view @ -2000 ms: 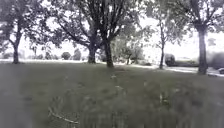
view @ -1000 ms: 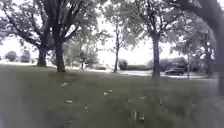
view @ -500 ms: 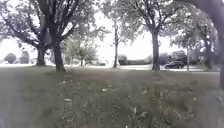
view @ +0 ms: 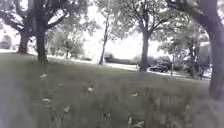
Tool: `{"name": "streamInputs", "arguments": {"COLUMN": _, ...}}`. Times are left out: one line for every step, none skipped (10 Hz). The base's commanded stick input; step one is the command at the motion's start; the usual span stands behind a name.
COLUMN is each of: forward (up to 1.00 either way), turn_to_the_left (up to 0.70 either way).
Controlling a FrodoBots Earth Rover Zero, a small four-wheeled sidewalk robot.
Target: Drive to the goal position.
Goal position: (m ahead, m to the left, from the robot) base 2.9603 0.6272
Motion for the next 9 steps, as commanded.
{"name": "streamInputs", "arguments": {"forward": 0.7, "turn_to_the_left": 0.0}}
{"name": "streamInputs", "arguments": {"forward": 0.7, "turn_to_the_left": 0.0}}
{"name": "streamInputs", "arguments": {"forward": 0.7, "turn_to_the_left": 0.0}}
{"name": "streamInputs", "arguments": {"forward": 0.7, "turn_to_the_left": 0.0}}
{"name": "streamInputs", "arguments": {"forward": 0.7, "turn_to_the_left": 0.0}}
{"name": "streamInputs", "arguments": {"forward": 0.7, "turn_to_the_left": 0.0}}
{"name": "streamInputs", "arguments": {"forward": 0.7, "turn_to_the_left": 0.0}}
{"name": "streamInputs", "arguments": {"forward": 0.7, "turn_to_the_left": 0.0}}
{"name": "streamInputs", "arguments": {"forward": 0.7, "turn_to_the_left": 0.0}}
